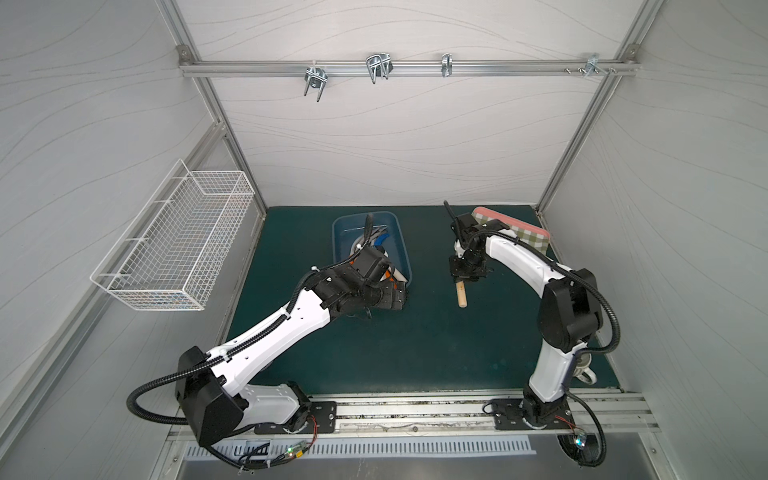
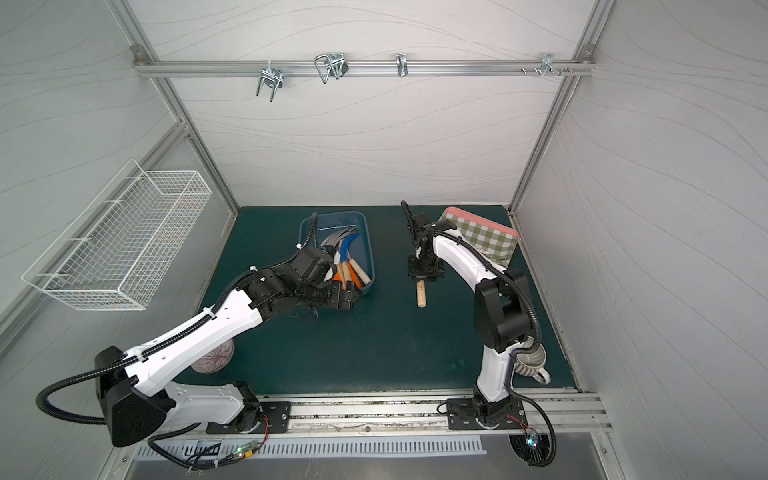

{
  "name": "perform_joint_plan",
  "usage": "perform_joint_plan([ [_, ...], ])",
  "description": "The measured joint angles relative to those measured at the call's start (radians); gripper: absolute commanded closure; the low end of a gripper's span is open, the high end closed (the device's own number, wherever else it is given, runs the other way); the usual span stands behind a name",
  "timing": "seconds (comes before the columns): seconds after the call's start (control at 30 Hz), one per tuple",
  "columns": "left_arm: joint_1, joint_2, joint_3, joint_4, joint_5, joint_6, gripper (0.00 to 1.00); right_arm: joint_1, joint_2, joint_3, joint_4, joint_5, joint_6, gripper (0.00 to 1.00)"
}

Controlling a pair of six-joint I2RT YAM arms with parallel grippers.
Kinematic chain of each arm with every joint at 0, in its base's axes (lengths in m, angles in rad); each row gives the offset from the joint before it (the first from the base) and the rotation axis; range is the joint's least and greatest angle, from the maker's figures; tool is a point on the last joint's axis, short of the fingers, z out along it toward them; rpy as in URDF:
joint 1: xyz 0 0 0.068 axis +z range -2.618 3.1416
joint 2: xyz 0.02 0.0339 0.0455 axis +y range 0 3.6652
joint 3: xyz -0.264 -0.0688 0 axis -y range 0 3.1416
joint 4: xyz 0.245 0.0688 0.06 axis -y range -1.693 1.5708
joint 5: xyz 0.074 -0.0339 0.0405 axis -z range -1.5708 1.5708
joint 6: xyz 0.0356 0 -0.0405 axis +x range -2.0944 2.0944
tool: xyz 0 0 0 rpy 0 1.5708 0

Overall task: Put small sickles into storage boxes
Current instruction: Pick up the sickle at the center of the board, then place the sickle in the storage box.

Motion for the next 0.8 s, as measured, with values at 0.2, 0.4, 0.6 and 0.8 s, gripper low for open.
perform_joint_plan([
  [0.2, 0.057, 0.000, 0.007, -0.018, 0.020, 0.016, 0.01, 0.031, 0.006, 0.118, -0.030, -0.031, 0.020, 1.00],
  [0.4, 0.118, -0.016, 0.007, -0.044, 0.043, 0.030, 0.01, 0.080, 0.051, 0.239, -0.040, -0.051, 0.029, 1.00],
  [0.6, 0.181, -0.053, 0.007, -0.061, 0.061, 0.039, 0.01, 0.135, 0.124, 0.336, -0.042, -0.068, 0.042, 1.00],
  [0.8, 0.229, -0.101, -0.010, -0.063, 0.074, 0.051, 0.01, 0.179, 0.200, 0.440, -0.042, -0.080, 0.043, 1.00],
])
